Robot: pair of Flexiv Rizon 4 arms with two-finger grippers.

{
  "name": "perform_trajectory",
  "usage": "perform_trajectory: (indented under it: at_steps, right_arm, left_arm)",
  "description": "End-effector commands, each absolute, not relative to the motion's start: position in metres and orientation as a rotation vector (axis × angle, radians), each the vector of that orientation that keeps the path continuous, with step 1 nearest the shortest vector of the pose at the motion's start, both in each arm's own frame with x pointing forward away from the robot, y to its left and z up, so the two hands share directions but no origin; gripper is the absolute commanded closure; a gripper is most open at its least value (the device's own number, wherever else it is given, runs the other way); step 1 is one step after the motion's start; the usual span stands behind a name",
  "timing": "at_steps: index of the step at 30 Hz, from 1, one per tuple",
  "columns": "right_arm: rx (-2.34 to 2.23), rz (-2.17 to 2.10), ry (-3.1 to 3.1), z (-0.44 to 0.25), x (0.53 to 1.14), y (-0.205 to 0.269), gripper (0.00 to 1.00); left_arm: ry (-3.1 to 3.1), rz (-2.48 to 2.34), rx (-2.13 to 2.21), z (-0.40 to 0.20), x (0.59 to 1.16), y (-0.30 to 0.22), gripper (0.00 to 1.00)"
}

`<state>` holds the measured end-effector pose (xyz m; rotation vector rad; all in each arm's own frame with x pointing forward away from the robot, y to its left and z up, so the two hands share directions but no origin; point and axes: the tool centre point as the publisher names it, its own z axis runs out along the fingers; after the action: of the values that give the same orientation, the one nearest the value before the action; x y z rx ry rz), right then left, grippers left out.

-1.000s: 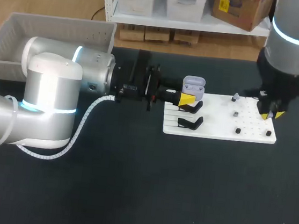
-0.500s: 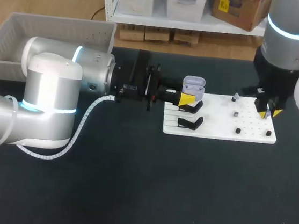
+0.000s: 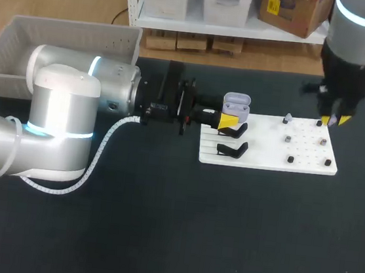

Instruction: Pick up each earbud case from the left stands, insert the matching earbuds, close the lid, and place the case in the box.

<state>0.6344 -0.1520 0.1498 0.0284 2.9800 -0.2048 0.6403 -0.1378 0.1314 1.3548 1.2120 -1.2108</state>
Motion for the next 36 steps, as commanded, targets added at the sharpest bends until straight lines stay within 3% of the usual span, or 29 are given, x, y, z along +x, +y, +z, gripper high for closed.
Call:
perform_trajectory:
  at_steps: [1,14,36]
  right_arm:
    - [0.209,-0.189,2.948,0.174,0.631,-0.161,1.0]
    - [0.19,-0.087,2.99,0.189,0.618,-0.105,1.0]
    - [0.353,0.007,2.955,0.191,0.608,-0.094,1.0]
  left_arm:
    - [1.21,-1.207,1.35,0.131,0.639,-0.137,1.0]
    - [1.21,-1.207,1.35,0.131,0.639,-0.137,1.0]
    - [1.21,-1.207,1.35,0.131,0.639,-0.137,1.0]
